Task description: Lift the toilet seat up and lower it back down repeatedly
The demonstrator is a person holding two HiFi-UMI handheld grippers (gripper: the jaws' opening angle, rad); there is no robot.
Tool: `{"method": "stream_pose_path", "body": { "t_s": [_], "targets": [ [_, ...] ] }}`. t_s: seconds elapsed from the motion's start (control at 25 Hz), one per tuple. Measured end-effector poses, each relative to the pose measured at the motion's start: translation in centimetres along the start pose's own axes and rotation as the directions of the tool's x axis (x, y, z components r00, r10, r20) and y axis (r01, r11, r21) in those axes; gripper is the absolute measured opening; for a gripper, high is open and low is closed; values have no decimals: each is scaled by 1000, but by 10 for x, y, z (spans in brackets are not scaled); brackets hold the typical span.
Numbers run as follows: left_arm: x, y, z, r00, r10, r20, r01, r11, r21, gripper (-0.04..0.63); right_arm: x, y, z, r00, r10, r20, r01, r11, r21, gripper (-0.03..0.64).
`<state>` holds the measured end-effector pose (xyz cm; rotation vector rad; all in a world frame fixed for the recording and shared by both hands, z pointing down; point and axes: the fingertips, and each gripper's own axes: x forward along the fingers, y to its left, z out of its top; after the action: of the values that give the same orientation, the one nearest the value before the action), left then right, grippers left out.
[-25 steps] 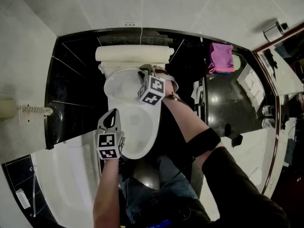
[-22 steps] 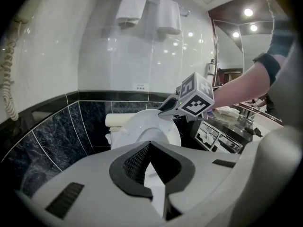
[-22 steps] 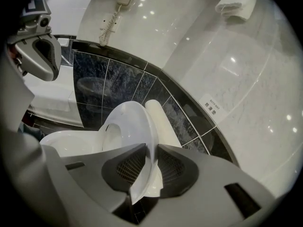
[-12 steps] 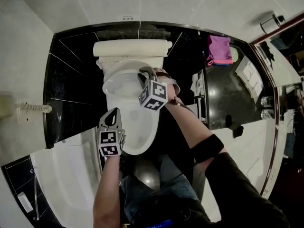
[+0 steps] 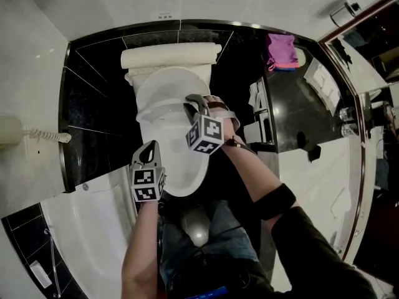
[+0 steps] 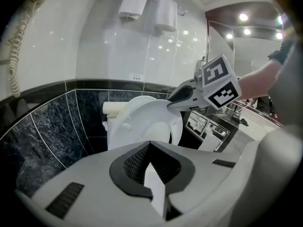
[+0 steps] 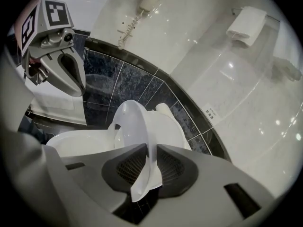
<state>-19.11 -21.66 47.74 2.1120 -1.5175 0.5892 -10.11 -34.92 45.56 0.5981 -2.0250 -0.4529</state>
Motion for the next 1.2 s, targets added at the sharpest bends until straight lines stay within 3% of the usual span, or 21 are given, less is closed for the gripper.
{"method": "stream_pose_path", "body": {
  "t_s": [0.24, 0.52, 1.04, 1.2],
  "targets": [
    [-25, 5, -18, 999, -44, 1, 44, 998, 36, -15, -24, 35, -1, 998, -29, -55, 30, 999, 16, 91],
    [-29, -2, -59, 994, -111, -25, 112, 990, 87, -15, -52, 77, -5, 989, -120, -84, 123, 992, 33, 91],
    [-19, -31, -131, 1000, -24, 2, 24, 1000, 4, -15, -95, 199, -27, 988, -150, 30, 151, 988, -36, 98],
    [-30, -43, -157, 1000, -18, 0, 18, 1000, 16, -15, -101, 243, -39, 992, -123, 32, 125, 990, -59, 107]
  ]
}}
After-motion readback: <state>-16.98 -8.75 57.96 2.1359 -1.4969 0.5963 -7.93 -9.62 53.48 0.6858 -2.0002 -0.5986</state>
